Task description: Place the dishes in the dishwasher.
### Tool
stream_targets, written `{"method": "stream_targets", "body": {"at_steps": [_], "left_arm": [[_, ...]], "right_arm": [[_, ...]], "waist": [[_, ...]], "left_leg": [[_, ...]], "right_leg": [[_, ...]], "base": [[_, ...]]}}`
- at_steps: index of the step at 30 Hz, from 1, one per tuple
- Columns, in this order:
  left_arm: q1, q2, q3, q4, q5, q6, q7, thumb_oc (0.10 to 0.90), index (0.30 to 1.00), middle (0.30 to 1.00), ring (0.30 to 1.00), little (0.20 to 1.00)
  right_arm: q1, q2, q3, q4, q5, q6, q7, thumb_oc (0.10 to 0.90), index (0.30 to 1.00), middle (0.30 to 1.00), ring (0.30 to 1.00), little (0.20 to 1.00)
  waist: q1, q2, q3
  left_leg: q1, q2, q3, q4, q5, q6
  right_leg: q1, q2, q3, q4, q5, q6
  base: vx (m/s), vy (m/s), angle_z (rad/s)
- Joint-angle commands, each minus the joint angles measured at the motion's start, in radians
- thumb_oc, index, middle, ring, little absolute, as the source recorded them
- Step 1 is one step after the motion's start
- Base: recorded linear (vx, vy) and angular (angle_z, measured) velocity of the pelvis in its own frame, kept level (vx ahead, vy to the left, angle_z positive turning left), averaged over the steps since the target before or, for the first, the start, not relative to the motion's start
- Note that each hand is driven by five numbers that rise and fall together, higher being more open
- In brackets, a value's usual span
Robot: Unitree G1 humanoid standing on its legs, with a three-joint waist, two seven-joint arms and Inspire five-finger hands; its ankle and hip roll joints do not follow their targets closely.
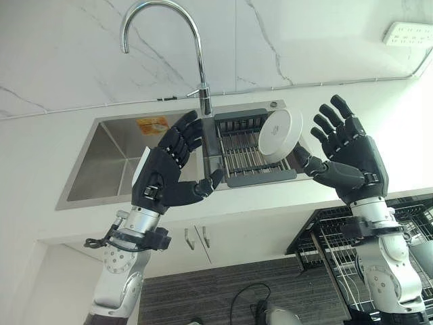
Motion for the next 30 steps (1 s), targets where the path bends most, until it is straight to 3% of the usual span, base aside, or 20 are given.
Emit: {"method": "stream_targets", "body": {"at_steps": [1,3,9,15,21,25,26,30], "left_arm": [[-0.071,0.048,0.062,-0.101,-0.014,-0.116,0.054,0.8,0.9,0.9,0.9,0.9],[-0.072,0.053,0.064,-0.09,-0.019,-0.111,0.056,0.8,0.9,0.9,0.9,0.9],[-0.085,0.074,0.04,-0.051,-0.013,-0.102,0.057,0.8,0.9,0.9,0.9,0.9],[-0.116,0.093,0.014,-0.036,-0.015,-0.088,0.07,0.8,0.9,0.9,0.9,0.9],[-0.14,0.104,-0.006,-0.016,-0.013,-0.08,0.087,0.8,0.9,0.9,0.9,0.9],[-0.152,0.111,-0.014,0.01,-0.02,-0.083,0.076,0.8,0.9,0.9,0.9,0.9],[-0.155,0.114,-0.019,0.015,-0.019,-0.086,0.072,0.8,0.9,0.9,0.9,0.9],[-0.17,0.127,-0.031,0.022,-0.022,-0.079,0.077,0.8,0.9,0.9,0.9,0.9]], "right_arm": [[-0.1,-0.003,-0.089,-0.087,-0.04,-0.167,-0.059,0.8,0.9,0.9,0.9,0.9],[-0.101,-0.005,-0.105,-0.072,-0.041,-0.175,-0.073,0.8,0.9,0.9,0.9,0.9],[-0.145,-0.025,-0.141,0.072,0.019,-0.142,-0.244,0.8,0.9,0.9,0.9,0.9],[-0.199,-0.039,-0.134,0.171,0.045,-0.131,-0.314,0.8,0.9,0.9,0.9,0.9],[-0.237,-0.057,-0.132,0.25,0.053,-0.12,-0.295,0.8,0.9,0.9,0.9,0.9],[-0.278,-0.084,-0.127,0.326,0.188,-0.109,-0.233,0.8,0.9,0.9,0.9,0.9],[-0.295,-0.091,-0.135,0.354,0.183,-0.129,-0.262,0.8,0.9,0.9,0.9,0.9],[-0.334,-0.125,-0.142,0.425,0.235,-0.073,-0.258,0.8,0.9,0.9,0.9,0.9]], "waist": [[0.013,-0.017,-0.071],[0.012,-0.019,-0.072],[0.023,-0.028,-0.075],[0.034,-0.03,-0.081],[0.039,-0.03,-0.088],[0.048,-0.036,-0.094],[0.052,-0.037,-0.096],[0.058,-0.039,-0.101]], "left_leg": [[0.002,-0.004,-0.024,0.091,-0.14,0.023],[0.006,-0.005,-0.023,0.091,-0.148,0.025],[0.016,-0.014,-0.013,0.091,-0.165,0.037],[0.02,-0.017,-0.013,0.091,-0.169,0.043],[0.021,-0.017,-0.017,0.091,-0.171,0.043],[0.021,-0.014,-0.019,0.091,-0.17,0.039],[0.021,-0.014,-0.021,0.091,-0.171,0.038],[0.021,-0.011,-0.024,0.091,-0.17,0.033]], "right_leg": [[0.064,-0.067,-0.011,0.009,-0.049,0.11],[0.065,-0.072,-0.013,0.009,-0.047,0.115],[0.067,-0.081,-0.02,0.009,-0.042,0.12],[0.07,-0.082,-0.023,0.009,-0.042,0.119],[0.072,-0.079,-0.021,0.009,-0.046,0.117],[0.076,-0.077,-0.025,0.009,-0.05,0.114],[0.079,-0.077,-0.027,0.009,-0.051,0.114],[0.082,-0.075,-0.029,0.009,-0.053,0.112]], "base": [[0.0,0.069,0.0],[-0.01,0.042,-0.04],[-0.02,0.014,-0.04],[0.0,-0.006,-0.03],[0.0,0.0,0.0],[0.0,0.0,0.0],[0.0,0.0,0.0],[0.0,0.0,0.0]]}}
